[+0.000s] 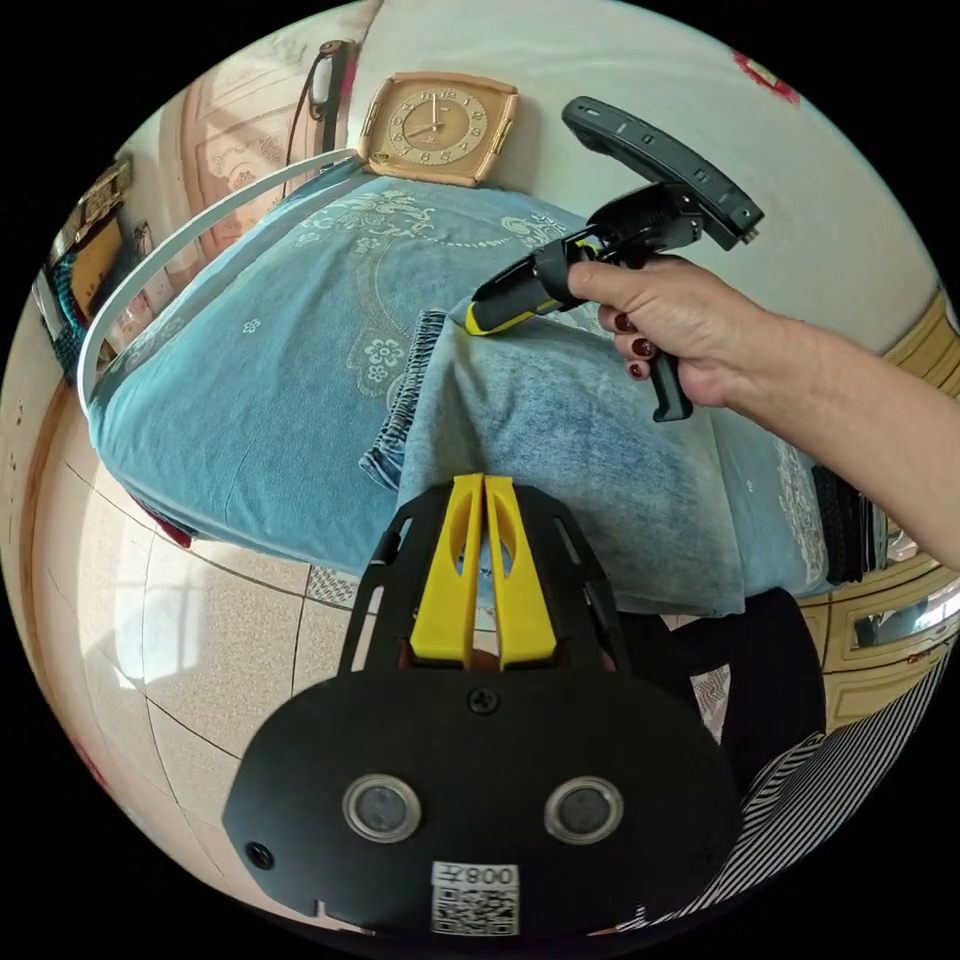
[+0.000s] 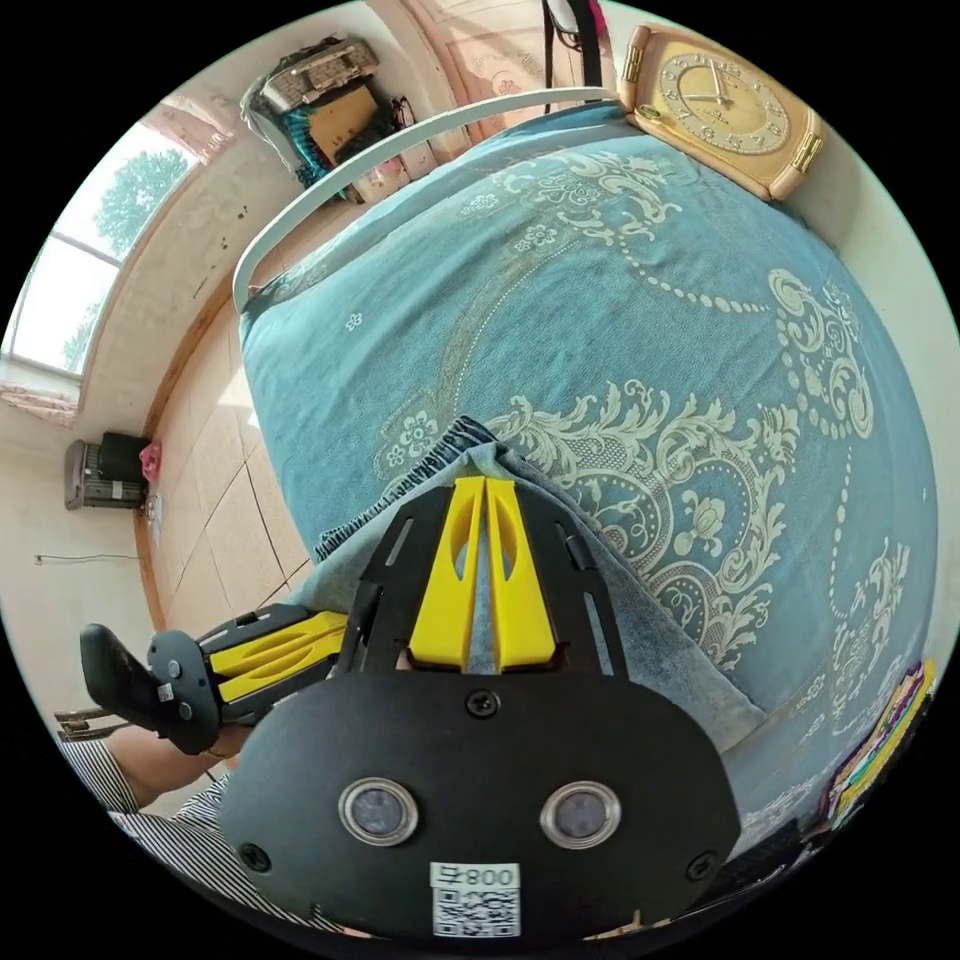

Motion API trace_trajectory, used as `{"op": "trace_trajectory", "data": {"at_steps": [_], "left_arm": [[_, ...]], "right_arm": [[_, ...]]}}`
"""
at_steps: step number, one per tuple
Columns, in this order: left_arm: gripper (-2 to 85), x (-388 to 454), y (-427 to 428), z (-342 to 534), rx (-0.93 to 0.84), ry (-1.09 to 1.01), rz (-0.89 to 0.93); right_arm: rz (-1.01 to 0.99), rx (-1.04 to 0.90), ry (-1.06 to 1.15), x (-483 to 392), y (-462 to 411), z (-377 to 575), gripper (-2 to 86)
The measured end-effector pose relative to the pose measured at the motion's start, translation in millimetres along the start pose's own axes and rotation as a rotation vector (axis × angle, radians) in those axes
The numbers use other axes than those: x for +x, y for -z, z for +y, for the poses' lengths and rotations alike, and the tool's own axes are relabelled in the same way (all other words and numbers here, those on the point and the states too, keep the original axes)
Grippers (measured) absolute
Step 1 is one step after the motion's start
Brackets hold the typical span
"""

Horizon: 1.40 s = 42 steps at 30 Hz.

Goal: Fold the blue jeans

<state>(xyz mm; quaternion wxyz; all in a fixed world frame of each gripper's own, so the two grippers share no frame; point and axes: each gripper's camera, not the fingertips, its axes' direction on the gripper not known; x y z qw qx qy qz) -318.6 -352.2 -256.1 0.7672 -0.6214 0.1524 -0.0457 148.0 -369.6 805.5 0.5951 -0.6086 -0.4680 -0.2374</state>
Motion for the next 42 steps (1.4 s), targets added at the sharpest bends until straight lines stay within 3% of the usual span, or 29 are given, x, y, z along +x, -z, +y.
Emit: {"op": "trace_trajectory", "data": {"at_steps": [9, 15, 17, 22, 26, 30, 36, 42], "left_arm": [[0.3, 58, -25, 16, -0.035, -0.053, -0.107], [0.2, 60, -26, 27, -0.051, 0.005, 0.013], [0.2, 67, -13, 38, 0.022, 0.005, 0.031], [0.1, 91, -27, 50, -0.008, -0.039, -0.027], [0.1, 91, -58, 57, -0.065, -0.067, -0.020], [0.1, 97, -59, 59, -0.102, -0.082, -0.053], [0.1, 123, -32, 85, -0.017, -0.143, -0.044], [0.1, 113, -71, 94, -0.140, -0.147, -0.022]], "right_arm": [[-0.037, 0.025, 0.029, 11, -7, 24, 0.0], [-0.209, 0.150, -0.010, 48, 35, 92, 0.1], [-0.230, 0.186, -0.011, 57, 48, 136, 0.1], [-0.185, 0.077, -0.142, 80, 23, 251, 0.1], [-0.239, 0.065, -0.241, 101, -2, 274, 0.1], [-0.171, 0.016, -0.168, 105, 1, 282, 0.1], [-0.159, 0.134, -0.149, 112, 36, 347, 0.1], [-0.222, 0.015, -0.267, 146, -8, 395, 0.2]]}}
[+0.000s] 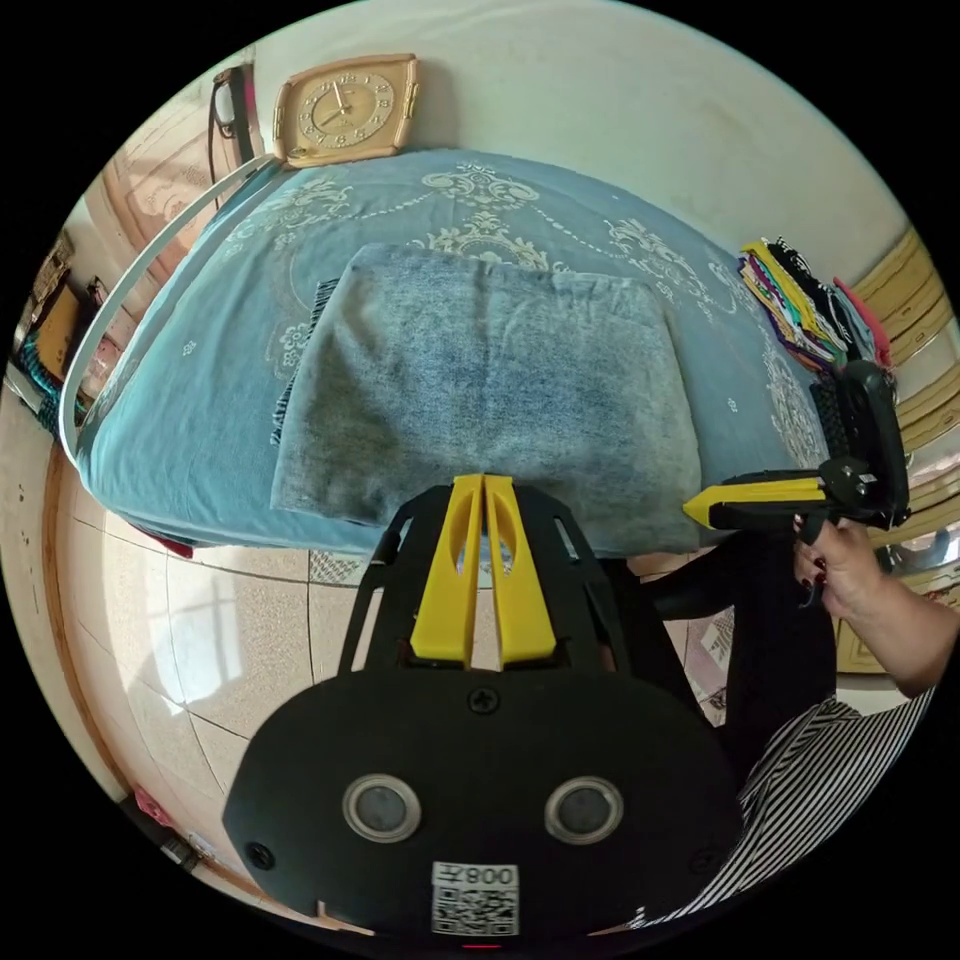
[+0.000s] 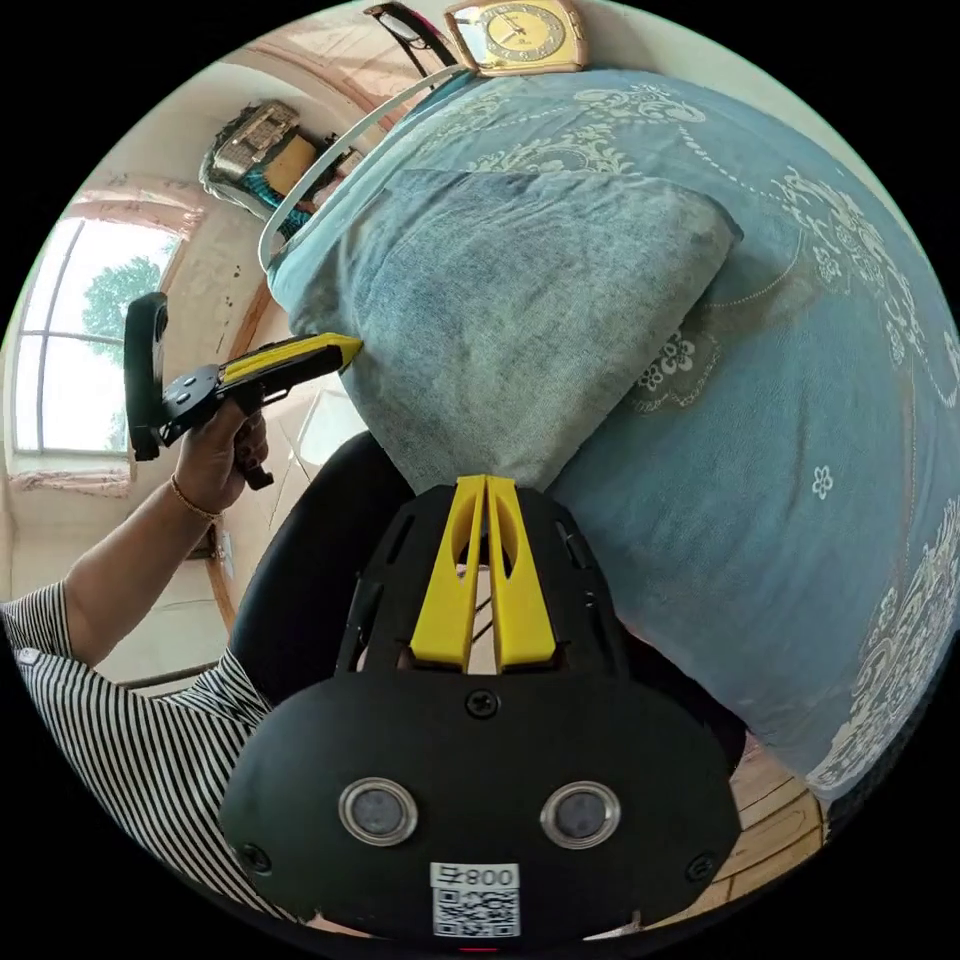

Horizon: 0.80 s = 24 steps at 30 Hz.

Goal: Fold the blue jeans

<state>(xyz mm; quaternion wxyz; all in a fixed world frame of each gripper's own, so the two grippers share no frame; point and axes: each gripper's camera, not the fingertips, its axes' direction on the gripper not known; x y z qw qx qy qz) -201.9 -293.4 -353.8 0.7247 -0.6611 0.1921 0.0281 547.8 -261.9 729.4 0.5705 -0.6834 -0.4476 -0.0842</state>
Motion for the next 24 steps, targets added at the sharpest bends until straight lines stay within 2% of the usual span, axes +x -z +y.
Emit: {"op": "trace_trajectory", "data": {"at_steps": [2, 6, 9, 13, 24], "left_arm": [[0.1, -13, 7, -2, -0.032, 0.015, 0.021], [0.2, -30, 28, 15, 0.013, 0.014, 0.053], [0.4, -51, 36, 39, 0.044, 0.059, 0.197], [1.0, -74, 28, 63, -0.011, 0.066, 0.412], [9.4, -140, 6, 70, -0.129, 0.123, 0.772]], "right_arm": [[-0.051, 0.013, -0.044, 14, 7, 6, 0.3], [-0.164, 0.082, -0.113, 54, 26, 41, 0.9], [-0.340, 0.158, -0.247, 101, 28, 76, 2.4], [-0.550, 0.174, -0.363, 147, 15, 104, 6.8], [-0.775, 0.155, -0.474, 210, -10, 119, 9.0]]}}
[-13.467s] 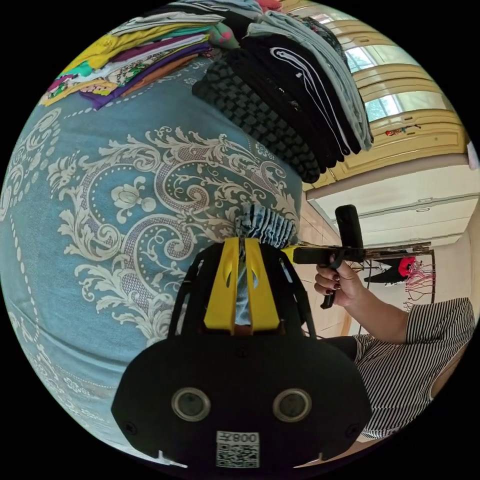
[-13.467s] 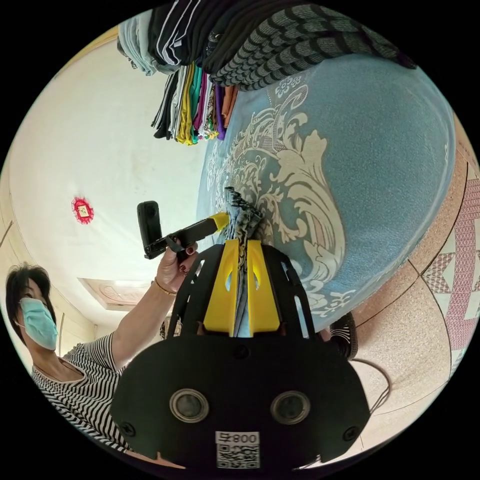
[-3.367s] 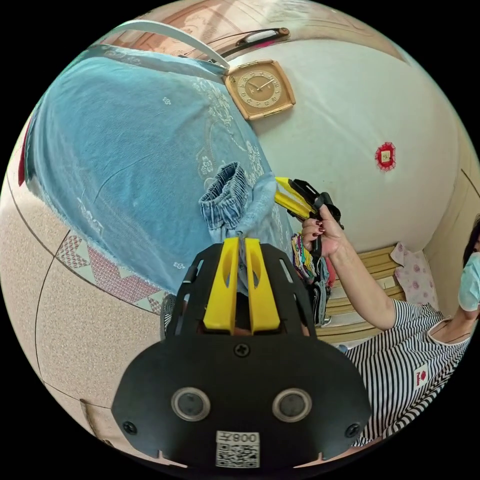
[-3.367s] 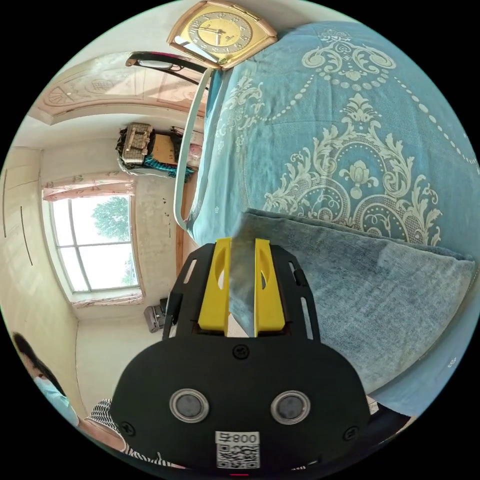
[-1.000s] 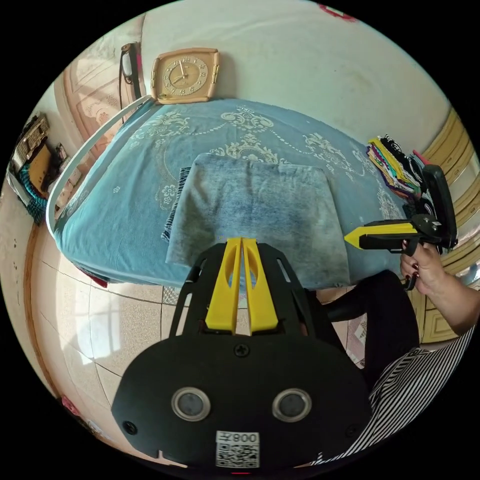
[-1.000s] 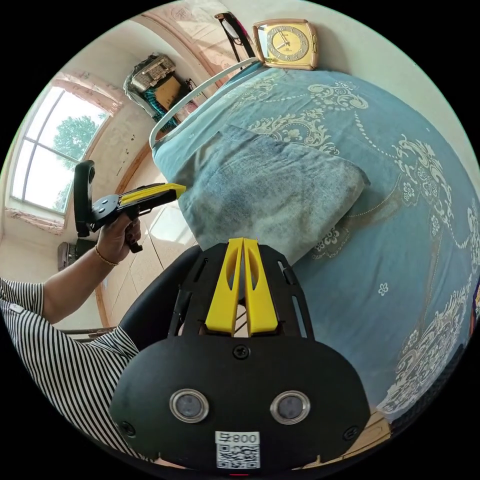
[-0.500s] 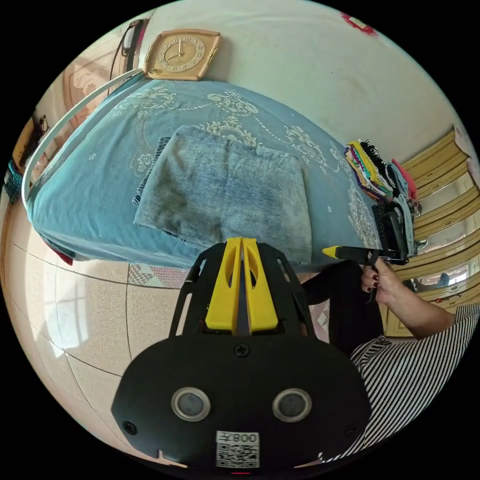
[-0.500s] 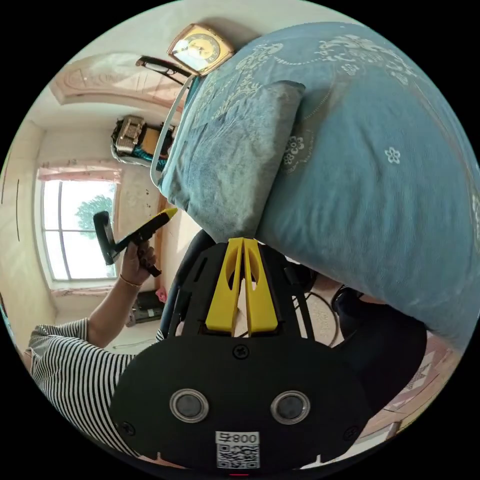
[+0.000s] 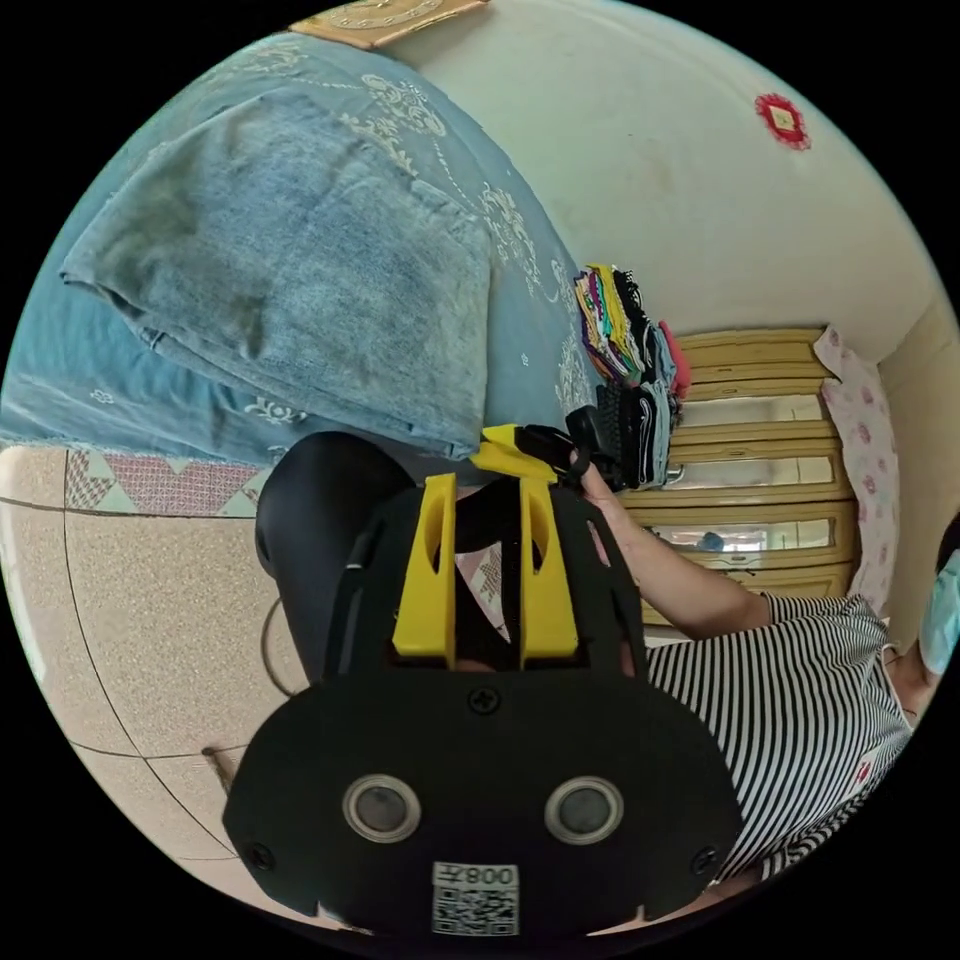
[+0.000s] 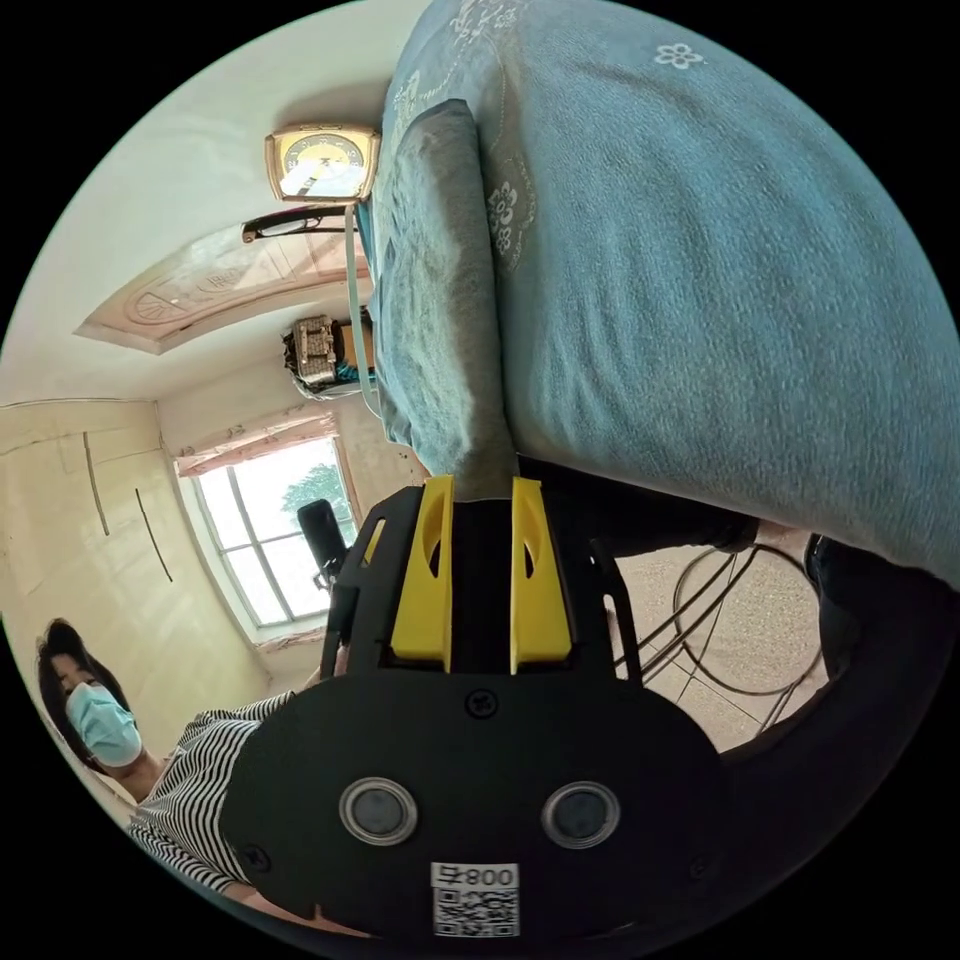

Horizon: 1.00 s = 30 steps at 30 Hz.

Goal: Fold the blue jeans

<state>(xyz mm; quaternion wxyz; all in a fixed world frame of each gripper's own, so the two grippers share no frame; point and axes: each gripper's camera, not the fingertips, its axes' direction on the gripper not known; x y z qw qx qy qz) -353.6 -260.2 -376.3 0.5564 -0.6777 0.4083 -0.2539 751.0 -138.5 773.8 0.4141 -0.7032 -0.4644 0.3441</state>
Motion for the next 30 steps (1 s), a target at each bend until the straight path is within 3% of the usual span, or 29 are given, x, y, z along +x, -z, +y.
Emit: {"op": "trace_trajectory", "data": {"at_steps": [7, 16, 23, 30], "left_arm": [[12.2, -52, 25, -10, -0.046, 0.107, 0.138], [13.0, -119, 79, -12, 0.099, 0.290, 0.386], [7.1, -158, 128, -2, 0.214, 0.404, 0.510], [5.4, -169, 174, 4, 0.219, 0.409, 0.513]], "right_arm": [[-0.077, -0.028, -0.039, 24, 20, -9, 6.4], [-0.232, -0.008, 0.027, 15, 50, -6, 3.3], [-0.182, -0.031, 0.038, 13, 58, -12, 4.1], [-0.122, 0.023, 0.044, 21, 75, -7, 7.8]]}}
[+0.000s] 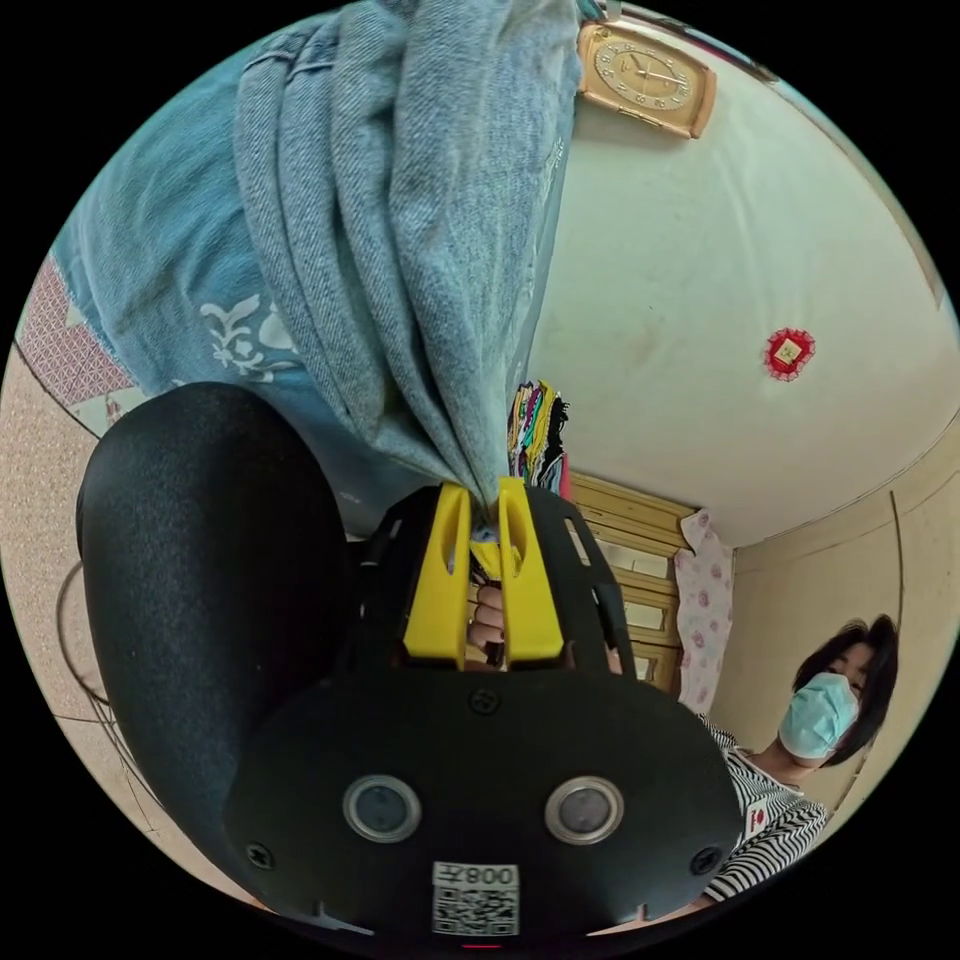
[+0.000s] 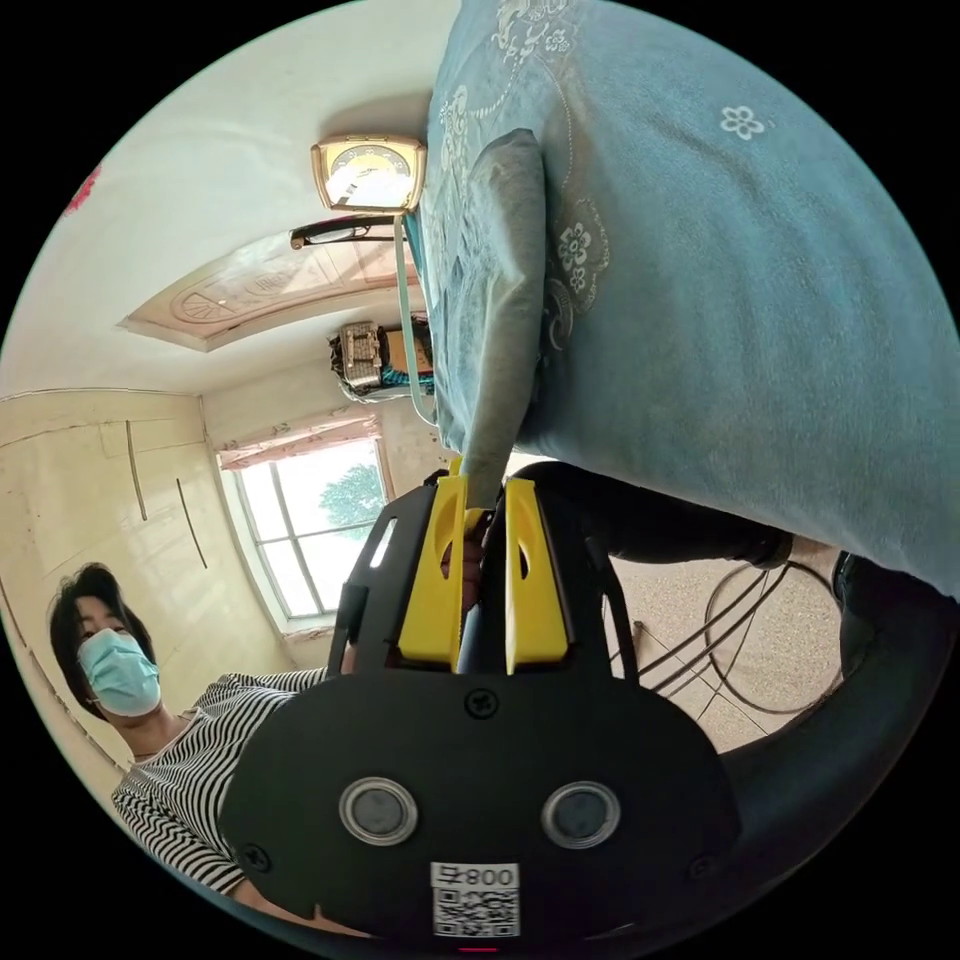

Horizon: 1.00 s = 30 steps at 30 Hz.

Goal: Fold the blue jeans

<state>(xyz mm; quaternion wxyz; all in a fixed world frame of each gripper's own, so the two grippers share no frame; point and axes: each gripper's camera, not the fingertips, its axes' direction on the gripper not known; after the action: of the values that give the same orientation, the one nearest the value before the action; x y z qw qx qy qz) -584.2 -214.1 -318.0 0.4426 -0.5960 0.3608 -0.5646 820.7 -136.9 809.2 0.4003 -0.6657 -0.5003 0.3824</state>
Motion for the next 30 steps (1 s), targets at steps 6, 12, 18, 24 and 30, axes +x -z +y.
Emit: {"op": "trace_trajectory", "data": {"at_steps": [6, 12, 18, 24, 30], "left_arm": [[5.2, 8, 37, 1, 0.007, 0.017, 0.026], [5.2, 19, 69, 2, 0.000, 0.022, 0.030], [5.9, 27, 97, 6, -0.006, 0.028, 0.037], [7.3, 42, 136, 17, 0.005, -0.007, 0.090], [9.4, 46, 203, 37, 0.153, -0.033, 0.099]], "right_arm": [[-0.044, 0.035, -0.038, 8, -1, -7, 10.8], [-0.074, -0.003, -0.066, 11, -26, -22, 11.3], [-0.118, -0.026, -0.084, 8, -46, -36, 8.3], [-0.102, -0.043, -0.078, -4, -53, -42, 4.7], [-0.088, -0.050, -0.052, -23, -57, -47, 2.6]]}}
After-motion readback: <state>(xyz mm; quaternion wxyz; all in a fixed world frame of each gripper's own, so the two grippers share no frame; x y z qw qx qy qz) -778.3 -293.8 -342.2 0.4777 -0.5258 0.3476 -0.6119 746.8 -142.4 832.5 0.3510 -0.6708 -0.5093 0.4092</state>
